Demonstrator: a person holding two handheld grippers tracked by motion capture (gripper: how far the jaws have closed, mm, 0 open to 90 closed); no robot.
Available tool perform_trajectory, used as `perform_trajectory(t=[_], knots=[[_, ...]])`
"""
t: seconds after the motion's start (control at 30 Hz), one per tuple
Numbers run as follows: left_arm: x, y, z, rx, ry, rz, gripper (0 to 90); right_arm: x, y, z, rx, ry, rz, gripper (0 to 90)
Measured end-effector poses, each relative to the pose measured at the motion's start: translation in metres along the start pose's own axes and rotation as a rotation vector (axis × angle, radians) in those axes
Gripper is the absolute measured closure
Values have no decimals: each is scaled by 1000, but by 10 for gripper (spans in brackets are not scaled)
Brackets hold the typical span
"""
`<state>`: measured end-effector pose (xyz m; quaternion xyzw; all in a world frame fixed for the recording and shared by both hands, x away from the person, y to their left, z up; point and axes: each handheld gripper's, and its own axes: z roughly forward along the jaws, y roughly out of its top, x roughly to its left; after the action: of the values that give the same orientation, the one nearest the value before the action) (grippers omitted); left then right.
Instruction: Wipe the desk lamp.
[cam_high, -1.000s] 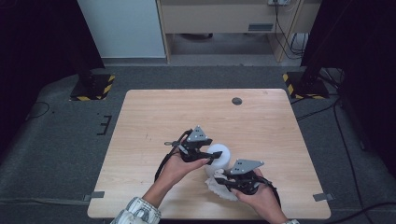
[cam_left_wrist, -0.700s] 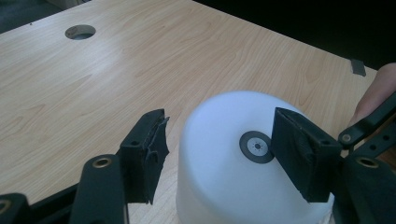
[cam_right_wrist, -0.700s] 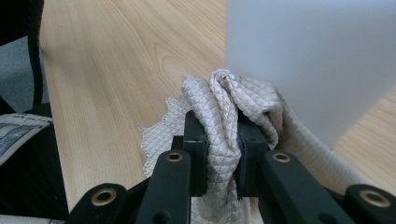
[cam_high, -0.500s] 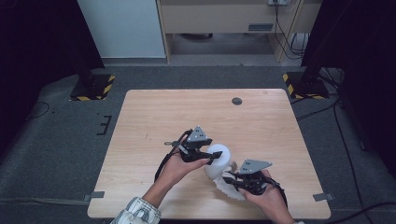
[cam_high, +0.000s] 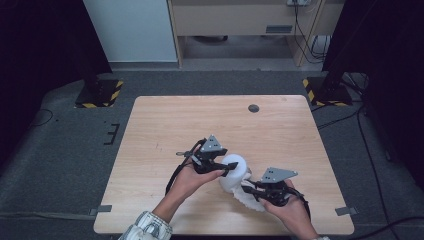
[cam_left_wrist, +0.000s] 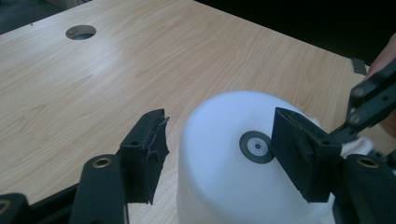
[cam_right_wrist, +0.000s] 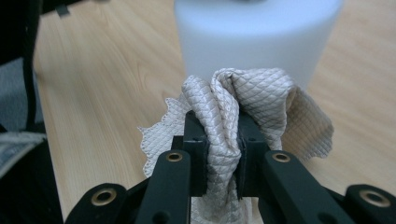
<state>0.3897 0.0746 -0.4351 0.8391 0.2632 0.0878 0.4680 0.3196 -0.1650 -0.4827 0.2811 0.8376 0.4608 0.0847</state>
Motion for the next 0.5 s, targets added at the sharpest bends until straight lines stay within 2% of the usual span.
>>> perform_trajectory(t=[0.1, 0.23, 0.3, 0.37, 0.47, 0.5], knots=[[0, 0, 0, 0, 1, 1, 354, 2, -7, 10, 40, 5, 3, 783], [0, 0, 0, -2, 4, 0, 350, 9, -10, 22, 79, 16, -17, 783], [0, 0, 0, -2, 7, 1, 339, 16, -6, 25, 68, 29, -31, 783], [0, -1, -3, -2, 18, -1, 288, 22, -2, 27, 55, 39, -41, 782], [0, -3, -11, -34, 32, -13, 245, 32, 3, 31, 38, 52, -54, 781], [1, -5, -19, -49, 43, -8, 240, 34, 5, 33, 36, 54, -55, 780]])
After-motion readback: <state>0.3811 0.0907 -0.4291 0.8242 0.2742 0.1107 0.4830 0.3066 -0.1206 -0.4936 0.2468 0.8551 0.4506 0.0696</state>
